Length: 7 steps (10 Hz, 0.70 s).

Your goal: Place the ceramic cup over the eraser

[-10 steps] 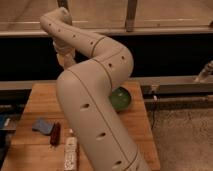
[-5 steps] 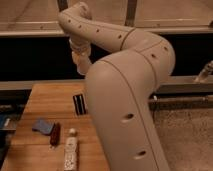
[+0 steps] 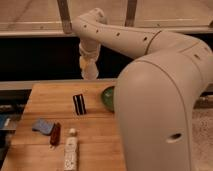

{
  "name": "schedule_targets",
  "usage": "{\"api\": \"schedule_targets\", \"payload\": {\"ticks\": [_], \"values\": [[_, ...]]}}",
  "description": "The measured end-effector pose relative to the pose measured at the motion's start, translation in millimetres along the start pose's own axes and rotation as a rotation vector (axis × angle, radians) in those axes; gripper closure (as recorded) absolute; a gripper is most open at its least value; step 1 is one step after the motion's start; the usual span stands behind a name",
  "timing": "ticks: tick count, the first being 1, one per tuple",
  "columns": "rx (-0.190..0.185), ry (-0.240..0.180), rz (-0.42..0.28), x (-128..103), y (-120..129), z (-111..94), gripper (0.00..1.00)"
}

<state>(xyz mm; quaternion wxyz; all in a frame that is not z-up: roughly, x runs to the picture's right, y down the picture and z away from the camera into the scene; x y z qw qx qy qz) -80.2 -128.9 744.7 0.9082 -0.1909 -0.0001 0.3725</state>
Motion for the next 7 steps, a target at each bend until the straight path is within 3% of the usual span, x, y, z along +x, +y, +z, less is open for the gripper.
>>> {"api": "schedule_targets", "payload": {"ticks": [4,7], "values": [[-0.045,-0.038,-0.035,12.1,29.5,5.9,1.0],[-0.063,-0.035,-0.048,18.4,50.3,9.0,1.0]]}}
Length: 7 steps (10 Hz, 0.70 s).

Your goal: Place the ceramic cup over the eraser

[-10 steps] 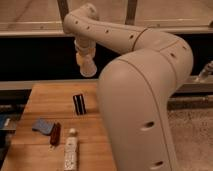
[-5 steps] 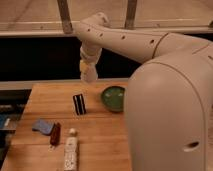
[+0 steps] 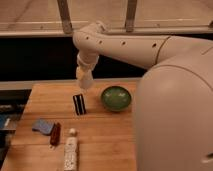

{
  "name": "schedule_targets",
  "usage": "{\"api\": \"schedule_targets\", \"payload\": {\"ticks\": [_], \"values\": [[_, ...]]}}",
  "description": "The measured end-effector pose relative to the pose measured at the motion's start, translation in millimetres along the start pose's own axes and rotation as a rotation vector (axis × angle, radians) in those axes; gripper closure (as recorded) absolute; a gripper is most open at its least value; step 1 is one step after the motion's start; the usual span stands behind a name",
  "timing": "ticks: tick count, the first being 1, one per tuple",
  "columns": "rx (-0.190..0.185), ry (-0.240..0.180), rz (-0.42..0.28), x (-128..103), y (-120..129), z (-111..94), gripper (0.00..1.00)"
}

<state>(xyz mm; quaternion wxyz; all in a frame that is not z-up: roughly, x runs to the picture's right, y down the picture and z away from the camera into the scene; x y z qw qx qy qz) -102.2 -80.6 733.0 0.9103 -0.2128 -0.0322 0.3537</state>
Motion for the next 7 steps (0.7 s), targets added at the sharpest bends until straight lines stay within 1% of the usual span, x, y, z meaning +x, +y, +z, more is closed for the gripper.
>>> {"api": "schedule_targets", "payload": {"ticks": [2,4,7], "values": [[-0.005,-0.004,-0.002,3.9,8.4,1.2,1.0],[-0.005,-0.012,-0.008,5.6,11.6,1.7,1.0],[-0.005,-0.009,-0.015,5.9,16.5,2.6,1.0]]}}
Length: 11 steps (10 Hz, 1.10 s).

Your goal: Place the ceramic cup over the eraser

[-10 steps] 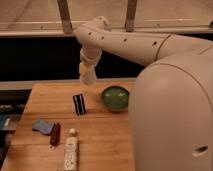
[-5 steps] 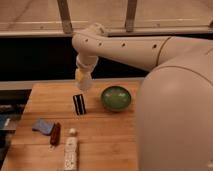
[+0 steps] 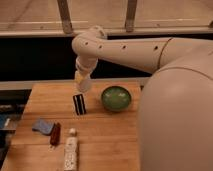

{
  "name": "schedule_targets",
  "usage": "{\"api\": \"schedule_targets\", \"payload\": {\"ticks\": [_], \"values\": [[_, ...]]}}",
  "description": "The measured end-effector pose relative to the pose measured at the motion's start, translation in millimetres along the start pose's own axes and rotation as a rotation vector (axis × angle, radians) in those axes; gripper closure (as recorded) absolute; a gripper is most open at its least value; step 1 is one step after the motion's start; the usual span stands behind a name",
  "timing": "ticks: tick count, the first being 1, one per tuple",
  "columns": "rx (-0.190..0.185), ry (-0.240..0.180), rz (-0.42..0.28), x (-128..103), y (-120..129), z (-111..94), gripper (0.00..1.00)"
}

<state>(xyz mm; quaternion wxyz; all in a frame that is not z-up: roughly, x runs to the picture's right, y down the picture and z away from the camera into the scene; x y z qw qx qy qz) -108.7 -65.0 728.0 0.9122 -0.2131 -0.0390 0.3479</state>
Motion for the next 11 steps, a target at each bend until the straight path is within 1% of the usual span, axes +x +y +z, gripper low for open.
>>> {"api": "schedule_targets", "payload": {"ticks": [4,6,8,11], "values": [[0.009,0.033,-0.005,3.7,13.2,-5.5,1.0],[0.006,0.053,-0.008,6.3,20.4,-5.8,1.0],[-0.008,0.069,-0.014,6.7,29.8,-1.3,1.0],[-0.038,0.088,-0.028,2.1,45.7,6.5,1.0]]}}
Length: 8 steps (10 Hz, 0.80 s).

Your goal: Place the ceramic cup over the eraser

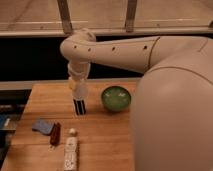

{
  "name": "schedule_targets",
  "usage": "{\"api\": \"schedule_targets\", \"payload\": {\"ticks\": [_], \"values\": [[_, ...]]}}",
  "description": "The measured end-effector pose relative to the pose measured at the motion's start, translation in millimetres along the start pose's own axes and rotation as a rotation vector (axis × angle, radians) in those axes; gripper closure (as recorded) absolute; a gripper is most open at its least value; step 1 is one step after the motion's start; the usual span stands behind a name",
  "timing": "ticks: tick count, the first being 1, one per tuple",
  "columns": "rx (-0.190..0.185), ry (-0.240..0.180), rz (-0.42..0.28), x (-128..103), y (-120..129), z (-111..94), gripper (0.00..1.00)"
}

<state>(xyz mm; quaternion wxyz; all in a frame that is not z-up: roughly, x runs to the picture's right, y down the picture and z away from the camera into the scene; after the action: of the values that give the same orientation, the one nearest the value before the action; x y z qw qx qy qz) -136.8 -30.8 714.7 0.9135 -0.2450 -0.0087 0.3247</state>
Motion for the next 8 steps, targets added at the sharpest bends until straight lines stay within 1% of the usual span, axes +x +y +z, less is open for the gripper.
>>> {"api": "schedule_targets", "payload": {"ticks": [4,6,8], "values": [[-0.047,0.027,-0.028,-4.1,15.0,13.8,1.0],[-0.079,0.041,-0.036,-5.2,22.3,26.0,1.0],[-0.091,0.049,-0.033,-2.7,22.1,34.2,1.0]]}}
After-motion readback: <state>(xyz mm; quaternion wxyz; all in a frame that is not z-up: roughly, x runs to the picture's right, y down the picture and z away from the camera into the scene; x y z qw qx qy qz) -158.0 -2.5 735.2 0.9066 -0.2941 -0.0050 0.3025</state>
